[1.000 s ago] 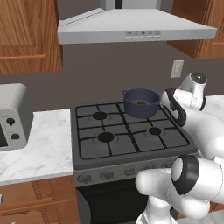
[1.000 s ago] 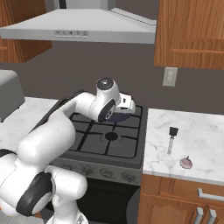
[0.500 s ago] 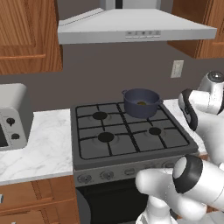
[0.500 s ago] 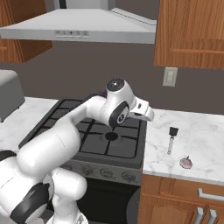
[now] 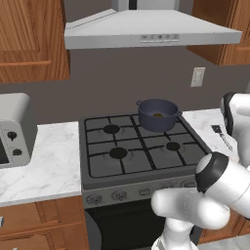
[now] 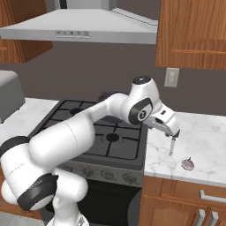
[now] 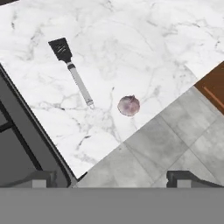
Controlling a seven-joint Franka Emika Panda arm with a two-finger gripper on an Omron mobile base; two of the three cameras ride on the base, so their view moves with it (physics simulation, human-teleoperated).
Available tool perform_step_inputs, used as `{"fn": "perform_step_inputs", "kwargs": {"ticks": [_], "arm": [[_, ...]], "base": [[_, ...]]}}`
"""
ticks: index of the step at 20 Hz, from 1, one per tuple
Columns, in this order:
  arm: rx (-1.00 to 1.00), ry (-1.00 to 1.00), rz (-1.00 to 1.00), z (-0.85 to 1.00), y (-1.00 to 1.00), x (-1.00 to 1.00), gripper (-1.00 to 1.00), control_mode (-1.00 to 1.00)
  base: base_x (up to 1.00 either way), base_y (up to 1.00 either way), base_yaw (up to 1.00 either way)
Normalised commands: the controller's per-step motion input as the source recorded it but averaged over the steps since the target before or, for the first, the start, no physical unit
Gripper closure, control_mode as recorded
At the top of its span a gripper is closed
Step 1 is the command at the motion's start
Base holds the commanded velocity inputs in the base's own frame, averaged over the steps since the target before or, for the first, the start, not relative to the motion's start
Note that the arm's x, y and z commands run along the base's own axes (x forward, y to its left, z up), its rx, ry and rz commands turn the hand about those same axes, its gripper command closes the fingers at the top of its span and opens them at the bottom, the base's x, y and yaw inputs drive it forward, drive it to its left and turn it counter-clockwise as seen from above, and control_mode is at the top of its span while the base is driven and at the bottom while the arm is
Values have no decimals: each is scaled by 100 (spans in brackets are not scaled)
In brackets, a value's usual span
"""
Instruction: Put the garlic and avocado in the pot. Retrieve the spatula and lightly stir the vegetables in the pot.
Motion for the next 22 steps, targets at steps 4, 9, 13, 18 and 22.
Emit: {"fn": "perform_step_inputs", "kwargs": {"ticks": [4, 9, 13, 18, 22], "arm": [[11, 13, -3, -34, -21, -36, -100, -100], [10, 10, 2, -37, -11, -9, -100, -100], [9, 1, 4, -36, -12, 1, -100, -100], [8, 1, 2, -35, -31, 2, -100, -100], [5, 2, 1, -29, -39, 1, -100, -100]], "base": [[0, 0, 0], [0, 0, 0], [0, 0, 0], [0, 0, 0], [0, 0, 0]]}}
